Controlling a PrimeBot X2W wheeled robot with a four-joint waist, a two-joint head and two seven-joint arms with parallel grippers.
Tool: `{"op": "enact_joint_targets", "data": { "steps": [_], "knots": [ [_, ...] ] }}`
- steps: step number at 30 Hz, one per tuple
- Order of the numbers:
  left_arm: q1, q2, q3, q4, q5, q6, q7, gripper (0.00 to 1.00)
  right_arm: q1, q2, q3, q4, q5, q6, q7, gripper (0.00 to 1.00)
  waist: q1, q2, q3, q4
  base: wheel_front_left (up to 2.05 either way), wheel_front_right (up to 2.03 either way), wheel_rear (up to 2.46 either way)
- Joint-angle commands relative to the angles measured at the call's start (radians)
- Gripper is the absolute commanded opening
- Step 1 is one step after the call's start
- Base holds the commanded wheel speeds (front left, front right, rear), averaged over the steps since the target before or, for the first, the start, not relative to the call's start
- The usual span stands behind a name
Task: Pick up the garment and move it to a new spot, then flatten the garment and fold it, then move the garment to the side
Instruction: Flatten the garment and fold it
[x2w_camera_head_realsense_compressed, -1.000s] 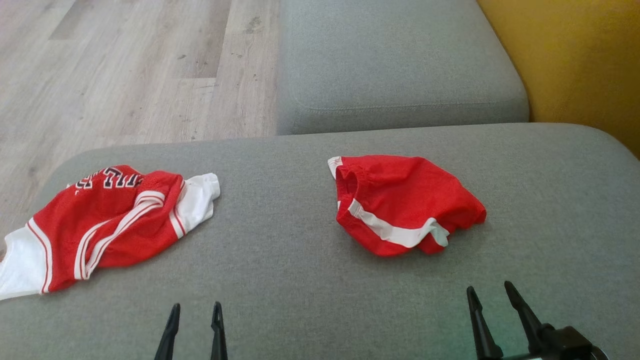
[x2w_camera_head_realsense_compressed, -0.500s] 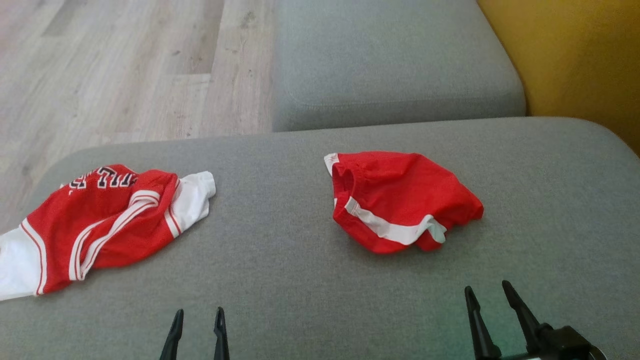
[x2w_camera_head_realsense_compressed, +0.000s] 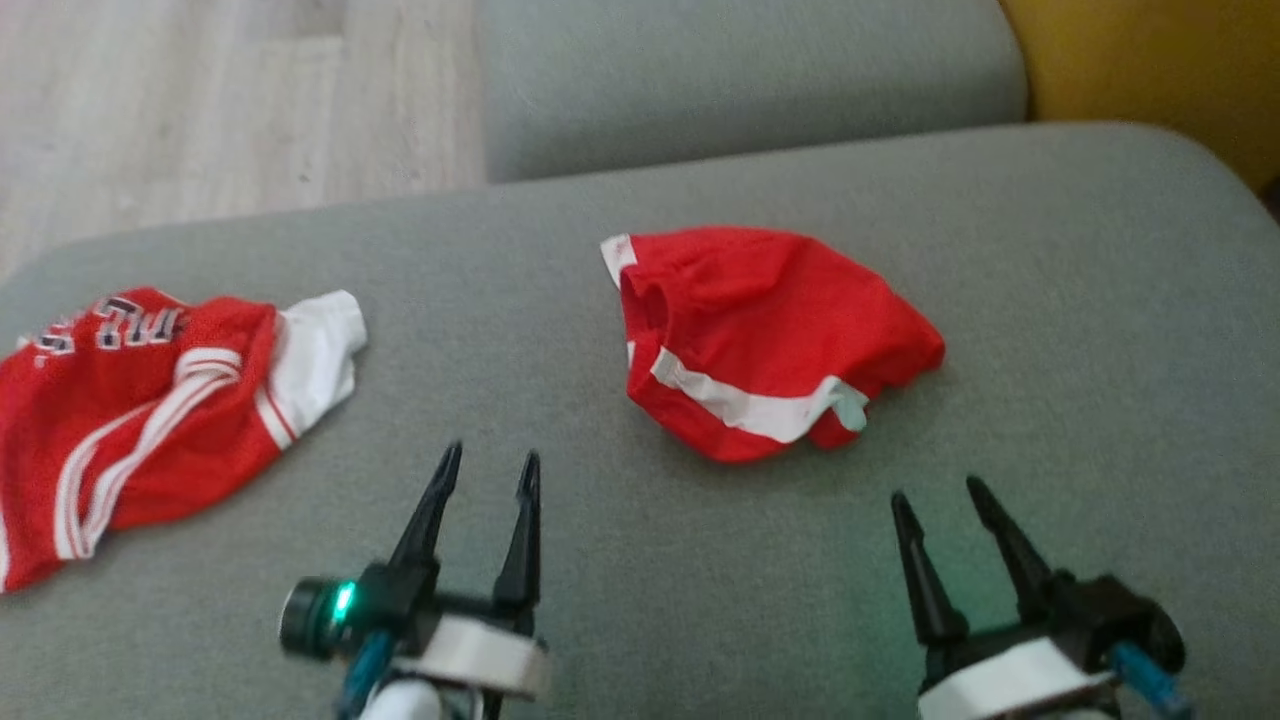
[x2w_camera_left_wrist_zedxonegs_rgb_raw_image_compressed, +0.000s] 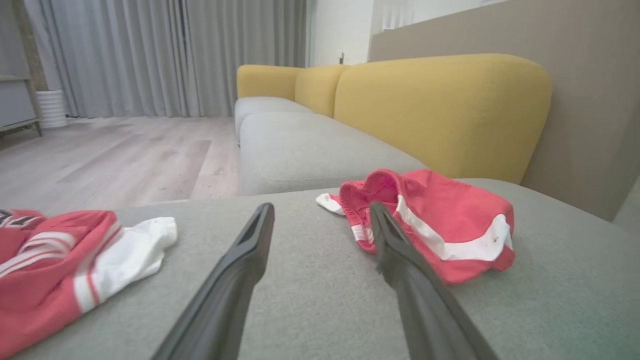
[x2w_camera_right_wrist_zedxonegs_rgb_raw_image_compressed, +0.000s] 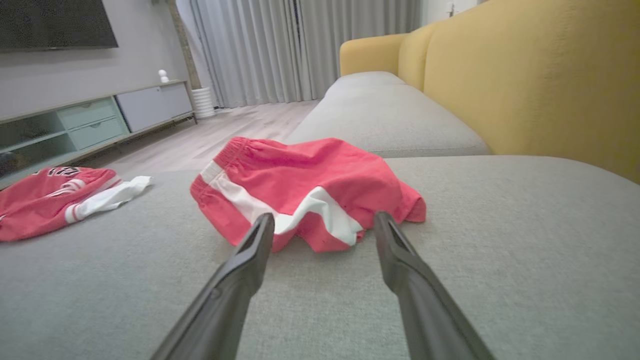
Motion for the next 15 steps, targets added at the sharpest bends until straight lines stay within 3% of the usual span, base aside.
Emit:
{"op": "enact_joint_targets", "data": {
  "steps": [1,15],
  "knots": [
    [-0.070,-0.005,0.020,-0.017,-0.003,-0.005,-0.010,1.00,-0.062,-0.017,0.022,-0.034,0.011,-0.001,-0.011,1.00,-0.0002,0.0000,0.048,-0.028,0.00,0.00,0.00],
    [-0.466,-0.005,-0.096,0.276,0.027,-0.113,0.000,1.00,-0.226,-0.080,0.078,-0.084,0.074,-0.001,-0.011,1.00,-0.0002,0.0000,0.289,-0.079,0.00,0.00,0.00]
  ]
}}
